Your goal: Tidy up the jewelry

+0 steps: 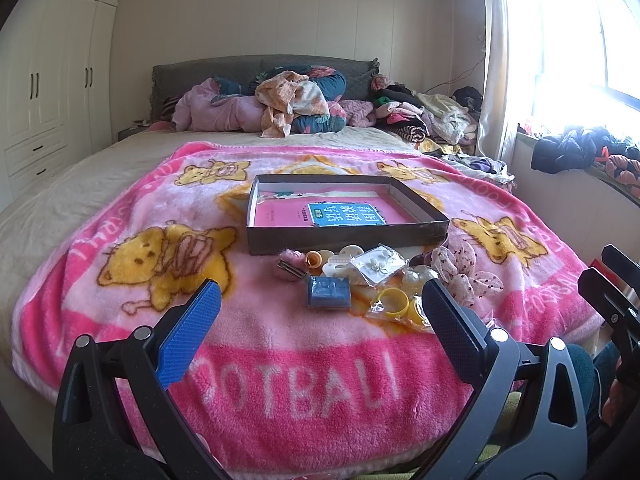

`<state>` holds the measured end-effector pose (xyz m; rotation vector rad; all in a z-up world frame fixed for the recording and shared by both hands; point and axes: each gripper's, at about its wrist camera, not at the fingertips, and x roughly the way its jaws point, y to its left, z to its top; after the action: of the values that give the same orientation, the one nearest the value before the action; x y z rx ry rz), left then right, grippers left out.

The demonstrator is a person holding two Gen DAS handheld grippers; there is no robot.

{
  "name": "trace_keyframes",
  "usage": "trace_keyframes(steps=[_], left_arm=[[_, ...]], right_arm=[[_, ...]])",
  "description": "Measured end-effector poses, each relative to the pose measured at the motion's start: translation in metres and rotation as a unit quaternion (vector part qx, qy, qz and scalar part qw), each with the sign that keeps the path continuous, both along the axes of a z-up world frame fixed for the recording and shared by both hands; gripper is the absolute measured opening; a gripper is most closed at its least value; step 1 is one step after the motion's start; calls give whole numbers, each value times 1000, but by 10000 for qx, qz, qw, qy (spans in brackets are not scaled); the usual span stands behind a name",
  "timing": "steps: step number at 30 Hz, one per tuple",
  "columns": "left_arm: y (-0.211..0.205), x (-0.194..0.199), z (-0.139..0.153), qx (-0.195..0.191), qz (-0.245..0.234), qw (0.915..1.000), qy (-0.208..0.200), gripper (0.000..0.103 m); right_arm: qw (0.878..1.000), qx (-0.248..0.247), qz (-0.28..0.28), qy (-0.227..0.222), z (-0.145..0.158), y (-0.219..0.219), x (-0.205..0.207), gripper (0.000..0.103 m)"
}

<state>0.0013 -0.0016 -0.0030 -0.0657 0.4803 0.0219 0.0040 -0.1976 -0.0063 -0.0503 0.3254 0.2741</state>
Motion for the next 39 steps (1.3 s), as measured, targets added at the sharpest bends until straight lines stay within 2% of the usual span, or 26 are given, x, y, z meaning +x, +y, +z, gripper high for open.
trace_keyframes(steps=[26, 39], left_arm=[[5, 0, -1, 9, 4, 10000, -9, 92], [26, 14, -1, -240, 172, 9995, 141, 92]], right_arm=[[10000, 20, 12, -31, 0, 0, 0, 98], [9997, -94, 165, 147, -2, 16, 19, 98]])
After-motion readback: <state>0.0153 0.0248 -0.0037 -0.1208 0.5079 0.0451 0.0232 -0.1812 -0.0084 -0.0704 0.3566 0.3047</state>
